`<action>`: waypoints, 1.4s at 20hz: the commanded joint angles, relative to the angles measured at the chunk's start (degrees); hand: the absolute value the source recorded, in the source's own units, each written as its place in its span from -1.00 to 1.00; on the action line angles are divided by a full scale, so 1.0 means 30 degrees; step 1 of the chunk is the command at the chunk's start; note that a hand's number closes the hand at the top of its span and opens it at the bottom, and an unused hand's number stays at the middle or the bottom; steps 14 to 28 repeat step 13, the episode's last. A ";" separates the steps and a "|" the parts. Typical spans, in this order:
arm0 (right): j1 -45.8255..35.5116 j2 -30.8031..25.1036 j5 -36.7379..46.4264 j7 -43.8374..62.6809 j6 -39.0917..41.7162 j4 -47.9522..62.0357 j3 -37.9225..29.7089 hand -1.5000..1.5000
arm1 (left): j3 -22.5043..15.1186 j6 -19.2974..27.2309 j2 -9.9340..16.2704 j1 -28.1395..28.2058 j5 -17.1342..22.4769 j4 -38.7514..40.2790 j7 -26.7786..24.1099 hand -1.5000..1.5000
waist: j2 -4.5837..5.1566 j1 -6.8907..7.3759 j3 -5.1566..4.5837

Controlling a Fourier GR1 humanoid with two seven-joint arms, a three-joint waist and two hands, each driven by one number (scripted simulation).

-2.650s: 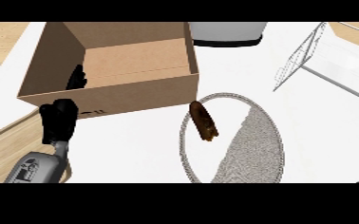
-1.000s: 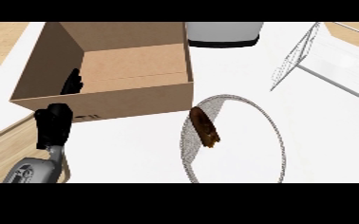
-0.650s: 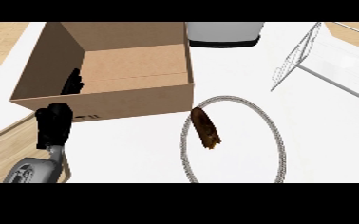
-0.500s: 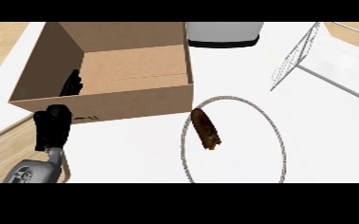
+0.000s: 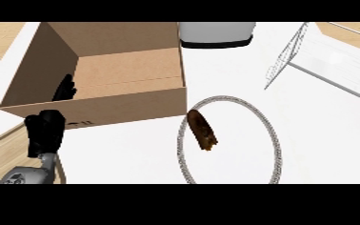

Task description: Pick the bell pepper from the placemat and place it in the tiered shelf

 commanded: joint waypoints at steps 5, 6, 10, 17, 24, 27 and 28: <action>0.2585 0.0008 -0.2548 0.2269 0.6580 -0.4752 -0.2988 -1.00 | -0.1313 -0.1348 -0.0495 -0.0471 0.0289 -0.1079 0.0443 0.00 | -0.0067 -0.1172 -0.0070; 0.2760 -0.0235 -0.3213 0.2310 0.7574 -0.5449 -0.3491 -1.00 | -0.1325 -0.1292 -0.0665 0.0296 0.0225 -0.0838 -0.0293 0.00 | -0.0145 -0.1343 -0.0092; 0.4123 -0.0305 -0.5798 0.1457 0.9996 -0.6626 -0.5799 -1.00 | -0.0552 -0.1298 -0.0156 0.0061 0.0576 -0.0894 0.0222 0.00 | -0.0256 -0.2064 -0.0045; 0.4616 -0.0288 -0.7489 0.1508 1.1394 -0.7866 -0.7421 -1.00 | -0.0820 -0.1159 -0.0610 0.0869 0.0412 -0.0780 -0.0462 0.00 | -0.0243 -0.2021 -0.0071; 0.4616 -0.0288 -0.7489 0.1508 1.1394 -0.7866 -0.7421 -1.00 | -0.0820 -0.1159 -0.0610 0.0869 0.0412 -0.0780 -0.0462 0.00 | -0.0243 -0.2021 -0.0071; 0.4616 -0.0288 -0.7489 0.1508 1.1394 -0.7866 -0.7421 -1.00 | -0.0820 -0.1159 -0.0610 0.0869 0.0412 -0.0780 -0.0462 0.00 | -0.0243 -0.2021 -0.0071; 0.4616 -0.0288 -0.7489 0.1508 1.1394 -0.7866 -0.7421 -1.00 | -0.0820 -0.1159 -0.0610 0.0869 0.0412 -0.0780 -0.0462 0.00 | -0.0243 -0.2021 -0.0071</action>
